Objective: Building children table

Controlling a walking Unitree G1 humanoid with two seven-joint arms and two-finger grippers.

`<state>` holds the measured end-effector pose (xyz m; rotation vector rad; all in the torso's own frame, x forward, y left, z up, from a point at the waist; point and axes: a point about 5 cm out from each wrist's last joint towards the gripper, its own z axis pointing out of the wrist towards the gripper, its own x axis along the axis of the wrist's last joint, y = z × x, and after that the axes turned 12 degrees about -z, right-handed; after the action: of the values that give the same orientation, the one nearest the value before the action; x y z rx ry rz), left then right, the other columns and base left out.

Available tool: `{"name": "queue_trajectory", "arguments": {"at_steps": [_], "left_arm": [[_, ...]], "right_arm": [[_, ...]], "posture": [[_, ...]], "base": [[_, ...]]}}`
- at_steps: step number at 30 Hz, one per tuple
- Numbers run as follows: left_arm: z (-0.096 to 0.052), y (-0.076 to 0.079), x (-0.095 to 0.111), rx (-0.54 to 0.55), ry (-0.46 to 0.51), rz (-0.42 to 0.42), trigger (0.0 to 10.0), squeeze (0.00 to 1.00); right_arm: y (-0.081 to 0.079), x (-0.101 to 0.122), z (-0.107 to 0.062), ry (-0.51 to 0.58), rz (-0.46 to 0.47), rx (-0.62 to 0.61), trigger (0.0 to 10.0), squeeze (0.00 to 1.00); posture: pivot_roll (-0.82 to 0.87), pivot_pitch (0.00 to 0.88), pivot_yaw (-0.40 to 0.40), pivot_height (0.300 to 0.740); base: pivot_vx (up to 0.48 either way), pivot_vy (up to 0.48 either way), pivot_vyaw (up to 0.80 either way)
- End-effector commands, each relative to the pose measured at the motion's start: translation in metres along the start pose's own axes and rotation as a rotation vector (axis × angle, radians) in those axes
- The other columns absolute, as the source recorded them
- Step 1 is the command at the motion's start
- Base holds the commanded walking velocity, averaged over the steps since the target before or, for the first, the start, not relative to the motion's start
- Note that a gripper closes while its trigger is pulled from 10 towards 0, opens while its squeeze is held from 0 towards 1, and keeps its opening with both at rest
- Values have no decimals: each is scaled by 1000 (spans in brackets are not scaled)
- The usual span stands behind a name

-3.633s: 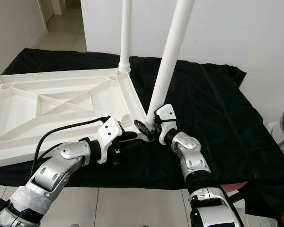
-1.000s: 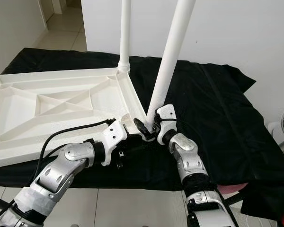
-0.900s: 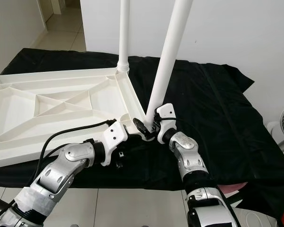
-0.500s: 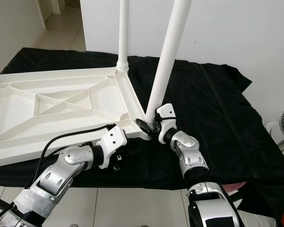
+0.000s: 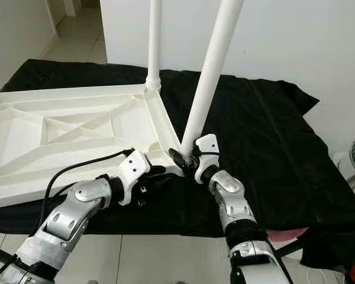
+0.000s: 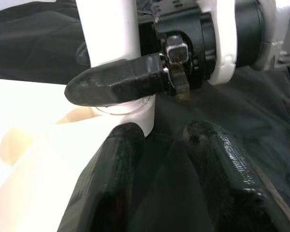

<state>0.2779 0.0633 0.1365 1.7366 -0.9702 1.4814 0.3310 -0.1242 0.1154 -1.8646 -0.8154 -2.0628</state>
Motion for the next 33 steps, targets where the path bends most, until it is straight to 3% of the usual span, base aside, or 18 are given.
{"name": "queue_trajectory", "arguments": {"at_steps": [1, 9, 11, 14, 16, 22, 24, 33], "left_arm": [[-1, -12, -1, 179, 20, -4, 10000, 0], [-2, -18, 2, 199, 14, 10, 10000, 0], [-4, -20, 2, 205, 15, 11, 10000, 0], [-4, -20, 2, 205, 15, 11, 10000, 0], [-3, -20, 3, 207, 18, 9, 10000, 0], [0, -20, 6, 202, 30, 3, 10000, 0], [0, -20, 6, 194, 27, 4, 10000, 0], [-1, -21, 6, 194, 23, 8, 10000, 0]], "right_arm": [[-10, -4, 1, -28, 13, -13, 10000, 0], [-21, 3, 1, -26, 23, -167, 10000, 0], [-19, 1, -1, -73, 49, -318, 10000, 0], [-19, 1, -1, -73, 49, -318, 10000, 0], [-24, 4, -3, -85, 44, -431, 10000, 0], [-29, 6, -7, -95, 74, -492, 10000, 0], [-24, 6, -11, -95, 75, -503, 10000, 1000], [-22, 5, -12, -101, 55, -464, 10000, 1000]], "posture": [[15, 0, -77, 740], [7, 2, -89, 740], [-16, 4, -99, 740], [-16, 4, -99, 740], [-35, 11, -95, 740], [-48, 13, -91, 740], [-48, 11, -89, 740], [-43, 8, -85, 740]], "base": [[0, 0, 0], [0, 0, 0], [0, 0, 0], [0, 0, 0], [0, 0, 0], [0, 0, 0], [0, 0, 0], [0, 0, 0]]}}
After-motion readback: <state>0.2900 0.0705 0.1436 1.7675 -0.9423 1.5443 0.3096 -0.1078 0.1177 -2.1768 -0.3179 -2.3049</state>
